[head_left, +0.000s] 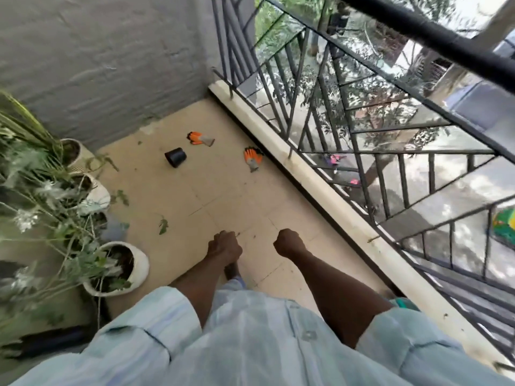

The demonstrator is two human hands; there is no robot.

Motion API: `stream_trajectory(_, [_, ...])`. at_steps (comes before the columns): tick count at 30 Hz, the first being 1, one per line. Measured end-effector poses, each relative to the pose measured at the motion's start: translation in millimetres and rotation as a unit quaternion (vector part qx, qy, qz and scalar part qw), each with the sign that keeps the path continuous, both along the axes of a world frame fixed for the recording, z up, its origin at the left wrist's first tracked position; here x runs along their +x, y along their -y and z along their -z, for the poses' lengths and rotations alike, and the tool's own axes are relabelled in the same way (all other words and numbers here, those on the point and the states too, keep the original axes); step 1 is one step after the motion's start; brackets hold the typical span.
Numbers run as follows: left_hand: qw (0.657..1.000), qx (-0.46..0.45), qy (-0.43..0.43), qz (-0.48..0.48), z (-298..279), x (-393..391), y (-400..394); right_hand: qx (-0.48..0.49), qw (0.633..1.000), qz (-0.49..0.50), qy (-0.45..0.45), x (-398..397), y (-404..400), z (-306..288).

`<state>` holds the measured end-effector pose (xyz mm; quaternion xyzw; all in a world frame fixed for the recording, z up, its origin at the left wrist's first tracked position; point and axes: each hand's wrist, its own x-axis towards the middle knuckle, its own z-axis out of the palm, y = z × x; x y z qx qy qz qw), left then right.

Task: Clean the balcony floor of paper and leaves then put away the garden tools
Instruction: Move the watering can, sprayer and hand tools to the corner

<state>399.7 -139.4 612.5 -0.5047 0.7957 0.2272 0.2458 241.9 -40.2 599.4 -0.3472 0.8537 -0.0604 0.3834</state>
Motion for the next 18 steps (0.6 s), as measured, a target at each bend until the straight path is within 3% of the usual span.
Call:
stream_trajectory(9, [0.999, -0.001, -0.029, -0.016, -1.9, -22.0, 194.1, -0.009, 1.0, -0.013, -0.02, -30.3, 190.8, 0.3])
stream_trajectory(18, [0.999, 0.031, -0.005, -0.02, 9.4, -58.7, 332.3, -0.011, 1.0, -0.012, -0.009, -63.9, 340.2, 0.0])
